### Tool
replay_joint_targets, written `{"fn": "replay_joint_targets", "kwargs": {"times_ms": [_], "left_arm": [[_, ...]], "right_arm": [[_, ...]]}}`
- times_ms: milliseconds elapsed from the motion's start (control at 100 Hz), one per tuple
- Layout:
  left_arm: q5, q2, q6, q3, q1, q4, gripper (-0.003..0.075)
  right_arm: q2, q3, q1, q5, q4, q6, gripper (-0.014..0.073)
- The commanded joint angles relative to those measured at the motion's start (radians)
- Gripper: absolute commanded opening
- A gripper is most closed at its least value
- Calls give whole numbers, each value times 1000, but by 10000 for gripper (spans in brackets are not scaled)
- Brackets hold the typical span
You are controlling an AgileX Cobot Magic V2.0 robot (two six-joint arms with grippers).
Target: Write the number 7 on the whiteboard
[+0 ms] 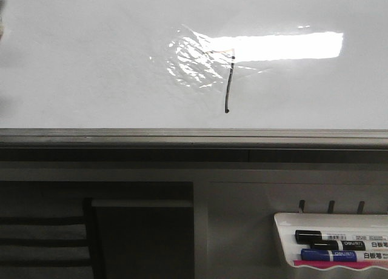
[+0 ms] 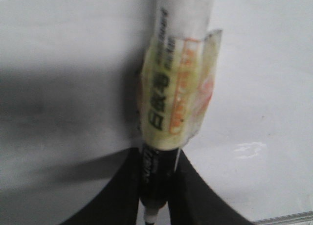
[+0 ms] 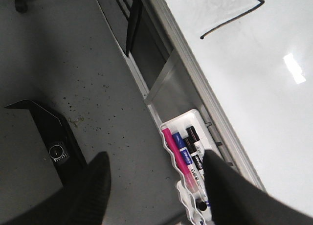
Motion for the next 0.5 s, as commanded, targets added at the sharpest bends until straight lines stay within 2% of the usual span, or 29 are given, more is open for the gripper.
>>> {"fn": "replay_joint_targets", "kwargs": {"times_ms": [0,70,200,240,290,380,490], "left_arm": [[-35,-23,-10,-29,3,-14,6],[-35,-23,-10,-29,3,-14,97],[6,-28,-10,-51,3,-22,356],[28,-37,-10,-59,3,-22,394],[54,-58,-10,-70,3,-22,414],[76,-124,-10,-72,3,-26,398],[90,-231,-10,-47,3,-34,384]], "right_arm": [[-7,-32,-9,-44,14,-1,375],[-7,-32,-9,-44,14,2,375],[-7,-32,-9,-33,12,58,375],[-7,-33,-9,-31,2,103,375],[-7,-33,-9,-31,-23,169,375],[-7,-33,-9,-33,-97,323,372],[-11,-33,-9,-35,-199,583,329]]}}
